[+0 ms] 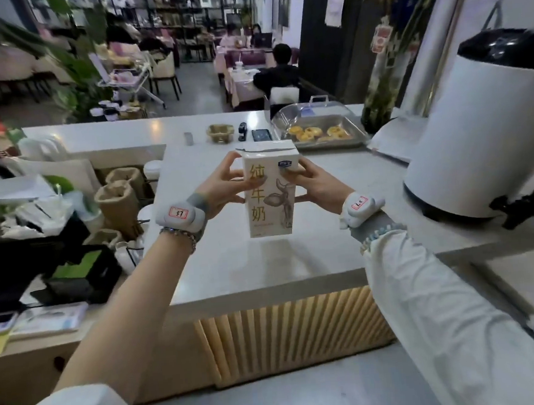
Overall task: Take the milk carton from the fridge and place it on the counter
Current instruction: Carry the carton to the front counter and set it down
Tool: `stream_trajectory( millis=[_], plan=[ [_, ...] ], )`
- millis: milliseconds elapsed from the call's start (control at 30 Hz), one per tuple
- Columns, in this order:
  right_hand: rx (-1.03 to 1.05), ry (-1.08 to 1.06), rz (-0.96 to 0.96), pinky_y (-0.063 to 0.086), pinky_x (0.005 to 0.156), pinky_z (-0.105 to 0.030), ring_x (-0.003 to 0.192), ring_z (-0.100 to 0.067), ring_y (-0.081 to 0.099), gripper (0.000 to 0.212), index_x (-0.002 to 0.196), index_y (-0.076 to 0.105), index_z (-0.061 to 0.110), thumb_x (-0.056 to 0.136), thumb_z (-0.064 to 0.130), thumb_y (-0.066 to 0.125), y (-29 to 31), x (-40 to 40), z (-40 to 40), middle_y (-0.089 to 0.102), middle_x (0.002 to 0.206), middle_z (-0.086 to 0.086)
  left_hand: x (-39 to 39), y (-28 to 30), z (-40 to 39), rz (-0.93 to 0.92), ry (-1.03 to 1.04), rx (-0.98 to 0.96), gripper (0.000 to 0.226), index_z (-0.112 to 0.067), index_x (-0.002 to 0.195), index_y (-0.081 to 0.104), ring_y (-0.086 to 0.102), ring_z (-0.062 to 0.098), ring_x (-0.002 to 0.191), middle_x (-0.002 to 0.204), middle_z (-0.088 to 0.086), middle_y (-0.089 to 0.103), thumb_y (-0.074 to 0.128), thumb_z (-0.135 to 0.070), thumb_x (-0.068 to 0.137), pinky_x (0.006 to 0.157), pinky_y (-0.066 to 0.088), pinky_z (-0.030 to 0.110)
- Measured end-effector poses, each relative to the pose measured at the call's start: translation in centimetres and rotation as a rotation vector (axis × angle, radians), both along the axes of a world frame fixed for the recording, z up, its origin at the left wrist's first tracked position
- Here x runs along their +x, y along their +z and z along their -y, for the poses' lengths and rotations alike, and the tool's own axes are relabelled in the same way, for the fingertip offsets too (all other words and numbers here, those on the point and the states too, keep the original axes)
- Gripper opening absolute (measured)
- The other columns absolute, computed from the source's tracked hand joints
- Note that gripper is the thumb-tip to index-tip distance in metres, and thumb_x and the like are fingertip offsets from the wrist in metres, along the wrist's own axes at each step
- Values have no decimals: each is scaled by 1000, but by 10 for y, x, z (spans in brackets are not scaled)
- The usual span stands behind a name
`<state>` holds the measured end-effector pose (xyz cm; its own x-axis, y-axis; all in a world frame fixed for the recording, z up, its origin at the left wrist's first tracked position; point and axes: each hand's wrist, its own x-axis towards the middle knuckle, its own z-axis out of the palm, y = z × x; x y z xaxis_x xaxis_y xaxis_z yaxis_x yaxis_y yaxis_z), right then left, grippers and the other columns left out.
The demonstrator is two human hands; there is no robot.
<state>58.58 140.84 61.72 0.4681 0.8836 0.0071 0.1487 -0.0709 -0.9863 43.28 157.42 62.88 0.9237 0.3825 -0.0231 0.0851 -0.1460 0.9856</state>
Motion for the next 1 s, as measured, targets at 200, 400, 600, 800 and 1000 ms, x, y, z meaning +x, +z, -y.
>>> stream_trajectory(
  millis=[200,400,600,800,1000],
  plan=[
    [-8,17,-11,48,101,-63,128,-34,56,46,144,40,22,100,22,55,3,18,-79,56,139,-20,14,3,-71,-6,42,-10,60,-36,128,39,63,30,113,122,15,66,73,-18,82,92,53,57],
    [-26,30,-14,46,102,-64,129,-34,55,43,141,42,22,100,21,55,-5,41,-125,55,140,-20,32,-5,-111,-17,69,-34,60,-38,128,37,61,32,116,124,16,64,71,-15,83,93,50,58],
    [-42,49,-12,46,102,-64,130,-32,54,47,144,40,22,99,23,56,-12,61,-154,55,141,-18,49,-12,-138,-39,85,-54,64,-37,131,35,57,34,120,126,17,63,70,-14,83,98,46,62],
    [-49,66,-37,52,99,-56,128,-27,56,47,141,44,33,98,26,59,-25,71,-166,57,140,-12,60,-23,-150,-83,91,-57,68,-34,136,36,54,36,124,130,17,60,72,-13,82,101,43,63],
    [-44,77,-55,53,98,-52,122,-21,59,36,122,54,49,96,26,62,-33,78,-168,57,139,-9,68,-31,-154,-95,87,-74,67,-36,133,38,55,35,123,131,17,60,74,-13,80,102,42,63]
  ],
)
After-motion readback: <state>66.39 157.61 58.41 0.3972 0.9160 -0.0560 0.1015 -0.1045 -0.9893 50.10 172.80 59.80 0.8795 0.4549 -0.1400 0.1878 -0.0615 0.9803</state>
